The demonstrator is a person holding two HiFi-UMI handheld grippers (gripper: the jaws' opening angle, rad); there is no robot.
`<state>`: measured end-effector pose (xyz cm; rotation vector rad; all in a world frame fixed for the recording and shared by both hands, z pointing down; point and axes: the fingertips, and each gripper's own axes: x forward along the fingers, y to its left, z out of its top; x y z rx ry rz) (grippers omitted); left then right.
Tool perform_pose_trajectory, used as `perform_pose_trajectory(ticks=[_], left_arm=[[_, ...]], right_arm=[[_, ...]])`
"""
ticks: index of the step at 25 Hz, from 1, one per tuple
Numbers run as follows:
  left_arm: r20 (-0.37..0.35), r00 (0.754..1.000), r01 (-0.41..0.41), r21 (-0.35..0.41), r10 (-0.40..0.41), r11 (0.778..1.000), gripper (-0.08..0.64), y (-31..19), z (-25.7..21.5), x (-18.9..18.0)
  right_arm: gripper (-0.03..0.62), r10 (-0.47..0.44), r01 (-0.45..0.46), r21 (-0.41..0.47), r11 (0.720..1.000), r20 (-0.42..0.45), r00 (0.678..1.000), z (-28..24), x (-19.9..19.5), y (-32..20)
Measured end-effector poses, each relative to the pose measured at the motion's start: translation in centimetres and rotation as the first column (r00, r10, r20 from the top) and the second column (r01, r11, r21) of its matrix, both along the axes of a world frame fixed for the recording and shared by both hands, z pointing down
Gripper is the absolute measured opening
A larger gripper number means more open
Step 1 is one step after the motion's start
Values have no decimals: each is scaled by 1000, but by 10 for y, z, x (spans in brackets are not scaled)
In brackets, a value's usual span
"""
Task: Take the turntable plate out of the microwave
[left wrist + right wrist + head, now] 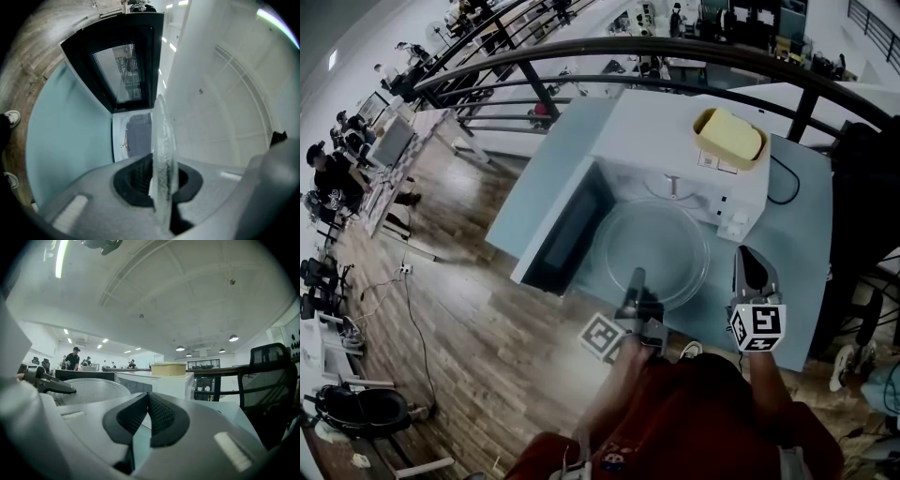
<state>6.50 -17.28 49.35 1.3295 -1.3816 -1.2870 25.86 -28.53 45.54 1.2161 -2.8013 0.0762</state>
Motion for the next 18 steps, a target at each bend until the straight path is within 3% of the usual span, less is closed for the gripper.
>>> perform_pose_trajectory(ticks=[18], left_arm=[[-12,1000,13,13,-13,1000,25,1,-5,3]], right_arm=[[2,-24,24,2,1000,-10,1000,-1,3,2]])
